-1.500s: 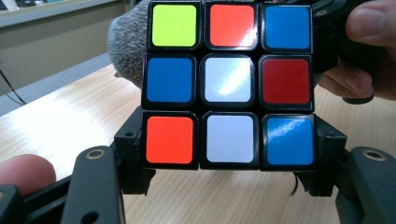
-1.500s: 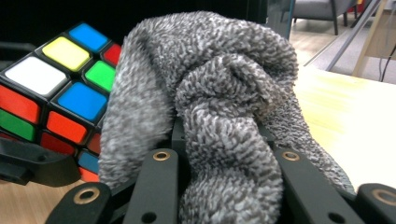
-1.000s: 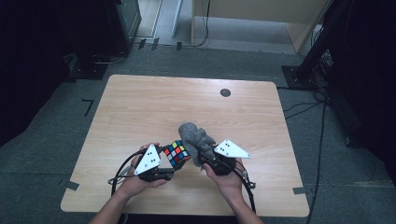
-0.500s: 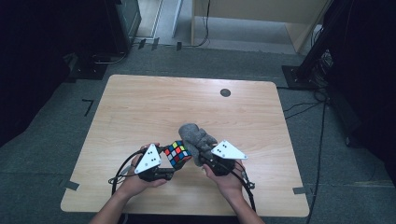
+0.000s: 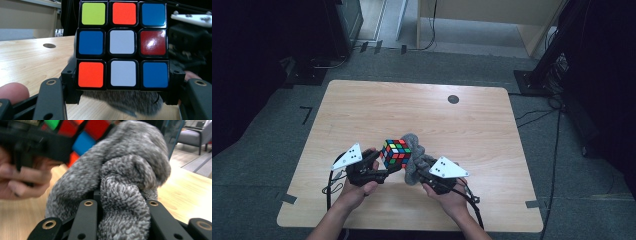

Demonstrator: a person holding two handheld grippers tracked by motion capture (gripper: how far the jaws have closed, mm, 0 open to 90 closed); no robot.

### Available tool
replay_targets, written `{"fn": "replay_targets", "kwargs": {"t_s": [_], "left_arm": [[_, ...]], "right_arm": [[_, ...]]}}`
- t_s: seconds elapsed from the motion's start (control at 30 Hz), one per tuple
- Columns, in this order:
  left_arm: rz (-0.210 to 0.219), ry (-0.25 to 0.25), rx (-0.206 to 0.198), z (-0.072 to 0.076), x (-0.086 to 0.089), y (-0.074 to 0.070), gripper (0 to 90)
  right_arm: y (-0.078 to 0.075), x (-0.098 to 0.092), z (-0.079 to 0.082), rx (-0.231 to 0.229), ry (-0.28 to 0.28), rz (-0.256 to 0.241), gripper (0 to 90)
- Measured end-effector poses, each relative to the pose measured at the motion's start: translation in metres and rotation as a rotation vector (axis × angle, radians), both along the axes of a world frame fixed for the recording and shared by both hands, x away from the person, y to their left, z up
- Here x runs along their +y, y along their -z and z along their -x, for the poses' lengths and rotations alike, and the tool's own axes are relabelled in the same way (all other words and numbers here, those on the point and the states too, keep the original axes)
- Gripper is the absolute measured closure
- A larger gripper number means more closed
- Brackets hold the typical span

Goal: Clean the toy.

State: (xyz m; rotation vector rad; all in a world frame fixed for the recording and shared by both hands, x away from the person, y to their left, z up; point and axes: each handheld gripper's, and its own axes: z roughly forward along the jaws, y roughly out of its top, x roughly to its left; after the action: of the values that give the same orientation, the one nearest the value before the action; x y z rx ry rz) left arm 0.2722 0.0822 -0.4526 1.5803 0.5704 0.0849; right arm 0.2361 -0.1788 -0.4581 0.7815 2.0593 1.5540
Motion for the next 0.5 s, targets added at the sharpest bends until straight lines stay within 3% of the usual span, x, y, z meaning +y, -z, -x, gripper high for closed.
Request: {"fn": "replay_targets", "kwargs": {"t_s": [0.13,0.2,0.23,0.27,0.33,0.43,0.5], "left_arm": [[0.013,-0.010,0.005,-0.001,0.003,-0.001,34.4],[0.019,-0.024,0.008,-0.003,0.005,-0.002,34.4],[0.012,-0.028,0.007,-0.003,0.006,-0.002,34.4],[0.005,-0.034,0.011,-0.003,0.006,-0.001,34.4],[-0.020,-0.045,0.014,-0.004,0.005,0.000,34.4],[-0.056,-0.026,0.022,-0.003,-0.001,0.003,34.3],[-0.062,-0.011,0.024,-0.002,-0.005,0.003,34.4]], "right_arm": [[0.009,0.009,0.001,0.020,-0.052,0.049,75.5],[0.013,0.013,-0.001,0.040,-0.090,0.104,75.3],[0.015,0.014,-0.001,0.024,-0.065,0.142,75.3],[0.015,0.014,-0.002,0.025,-0.045,0.141,75.3],[0.012,0.006,-0.005,0.032,0.020,0.080,75.3],[0.001,-0.013,-0.007,0.015,0.109,-0.059,75.4],[-0.004,-0.017,-0.006,-0.020,0.105,-0.080,75.4]]}}
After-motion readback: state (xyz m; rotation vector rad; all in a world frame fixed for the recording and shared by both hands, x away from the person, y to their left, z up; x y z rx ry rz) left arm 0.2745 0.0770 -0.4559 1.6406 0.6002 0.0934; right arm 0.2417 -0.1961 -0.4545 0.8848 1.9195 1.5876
